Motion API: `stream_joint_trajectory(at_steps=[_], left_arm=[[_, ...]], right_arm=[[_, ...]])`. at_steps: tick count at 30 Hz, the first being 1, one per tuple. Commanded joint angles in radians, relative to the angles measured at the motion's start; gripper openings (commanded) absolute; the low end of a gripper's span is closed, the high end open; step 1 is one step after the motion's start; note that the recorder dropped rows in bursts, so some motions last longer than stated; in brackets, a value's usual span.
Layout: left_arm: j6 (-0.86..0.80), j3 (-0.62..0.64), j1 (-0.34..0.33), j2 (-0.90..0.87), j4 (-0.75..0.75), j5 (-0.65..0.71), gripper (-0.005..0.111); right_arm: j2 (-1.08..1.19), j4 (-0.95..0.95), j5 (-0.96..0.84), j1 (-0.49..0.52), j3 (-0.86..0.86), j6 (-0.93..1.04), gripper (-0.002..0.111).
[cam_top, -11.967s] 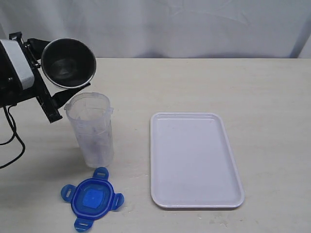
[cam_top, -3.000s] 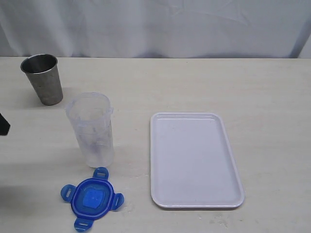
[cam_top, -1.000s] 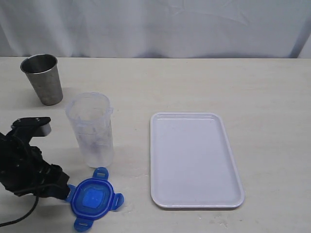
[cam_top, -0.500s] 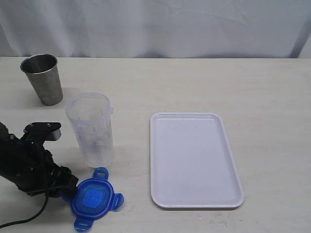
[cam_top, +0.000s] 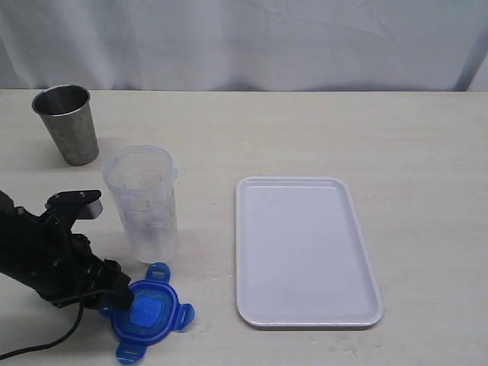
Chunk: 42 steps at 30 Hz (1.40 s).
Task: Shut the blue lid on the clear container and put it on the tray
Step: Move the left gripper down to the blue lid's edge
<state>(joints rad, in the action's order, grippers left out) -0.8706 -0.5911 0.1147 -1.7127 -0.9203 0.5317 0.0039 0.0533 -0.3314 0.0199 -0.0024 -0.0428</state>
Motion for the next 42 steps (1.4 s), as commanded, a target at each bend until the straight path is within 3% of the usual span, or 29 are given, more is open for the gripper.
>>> stream_joint_trajectory(at_steps=[1, 18, 21, 23, 42], left_arm=[[-0.014, 0.01, 0.002, -0.004, -0.022, -0.011, 0.054], [-0.014, 0.019, 0.002, -0.006, -0.035, 0.004, 0.053], [-0.014, 0.019, 0.002, -0.006, -0.035, -0.001, 0.039], [-0.014, 0.019, 0.002, -0.006, -0.035, -0.001, 0.036], [-0.045, 0.021, 0.002, -0.006, -0.033, -0.012, 0.036]], right_arm=[[-0.004, 0.006, 0.012, 0.001, 0.002, 0.006, 0.004], [-0.004, 0.006, 0.012, 0.001, 0.002, 0.006, 0.004], [-0.004, 0.006, 0.012, 0.001, 0.002, 0.006, 0.004], [-0.004, 0.006, 0.012, 0.001, 0.002, 0.006, 0.004], [-0.004, 0.006, 0.012, 0.001, 0.002, 0.006, 0.004]])
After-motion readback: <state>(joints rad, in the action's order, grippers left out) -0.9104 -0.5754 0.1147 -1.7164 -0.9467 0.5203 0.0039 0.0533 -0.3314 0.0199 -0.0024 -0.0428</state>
